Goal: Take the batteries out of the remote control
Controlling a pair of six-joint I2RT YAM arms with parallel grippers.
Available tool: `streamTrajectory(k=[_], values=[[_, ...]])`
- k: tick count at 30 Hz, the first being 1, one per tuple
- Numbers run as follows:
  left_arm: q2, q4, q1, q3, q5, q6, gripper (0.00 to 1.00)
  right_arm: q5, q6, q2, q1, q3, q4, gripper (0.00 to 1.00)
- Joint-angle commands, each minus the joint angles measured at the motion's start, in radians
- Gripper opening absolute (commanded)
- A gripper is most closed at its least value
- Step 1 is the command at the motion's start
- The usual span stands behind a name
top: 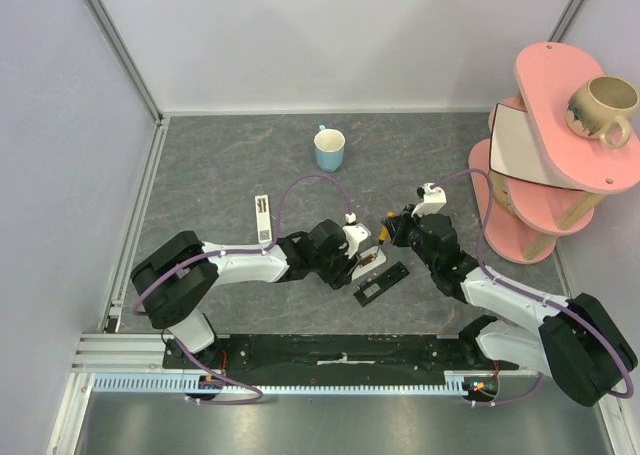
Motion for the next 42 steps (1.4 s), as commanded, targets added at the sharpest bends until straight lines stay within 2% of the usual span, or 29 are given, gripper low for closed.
streamTrajectory(k=[1,7,14,21,34,42], values=[[0.02,-0.065,0.002,0.0,-0.064,0.008,0.02,0.057,-0.039,0.009,0.003,0.045,-0.01,0.0],[0.022,-0.068,0.002,0.0,-0.067,0.008,0.02,0.11,-0.067,0.046,0.032,0.073,-0.033,0.0],[0.022,-0.066,0.003,0.0,-0.069,0.008,0.02,0.284,-0.142,0.077,0.159,0.137,-0.107,0.0],[0.022,-0.068,0.003,0.001,-0.067,0.008,0.02,0.42,-0.188,0.106,0.23,0.194,-0.193,0.0],[0.022,-0.068,0.003,0.001,-0.069,0.008,0.02,0.549,-0.234,0.208,0.337,0.272,-0.286,0.0],[0.023,-0.068,0.002,0.003,-0.064,0.008,0.02,0.594,-0.211,0.278,0.374,0.237,-0.266,0.0]])
